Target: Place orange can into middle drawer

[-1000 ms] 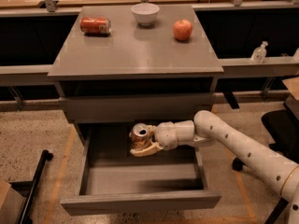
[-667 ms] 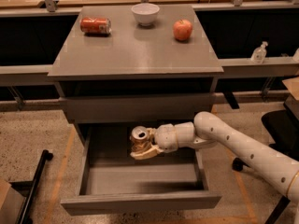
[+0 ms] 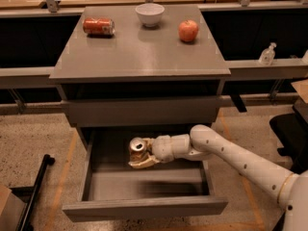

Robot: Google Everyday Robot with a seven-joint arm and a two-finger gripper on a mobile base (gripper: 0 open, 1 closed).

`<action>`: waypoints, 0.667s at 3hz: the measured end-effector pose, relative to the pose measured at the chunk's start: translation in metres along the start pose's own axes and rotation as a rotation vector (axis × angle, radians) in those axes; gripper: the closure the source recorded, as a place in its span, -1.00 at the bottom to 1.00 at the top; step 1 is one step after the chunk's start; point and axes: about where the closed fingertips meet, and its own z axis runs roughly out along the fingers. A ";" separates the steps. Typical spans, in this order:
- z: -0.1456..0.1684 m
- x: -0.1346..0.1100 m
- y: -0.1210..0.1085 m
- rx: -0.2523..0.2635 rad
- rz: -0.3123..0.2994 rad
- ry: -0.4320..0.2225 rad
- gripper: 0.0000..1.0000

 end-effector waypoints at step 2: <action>0.020 0.033 -0.002 -0.005 -0.013 0.007 1.00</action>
Offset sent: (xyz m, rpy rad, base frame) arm 0.0059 0.0108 -0.0305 -0.0077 -0.0124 0.0044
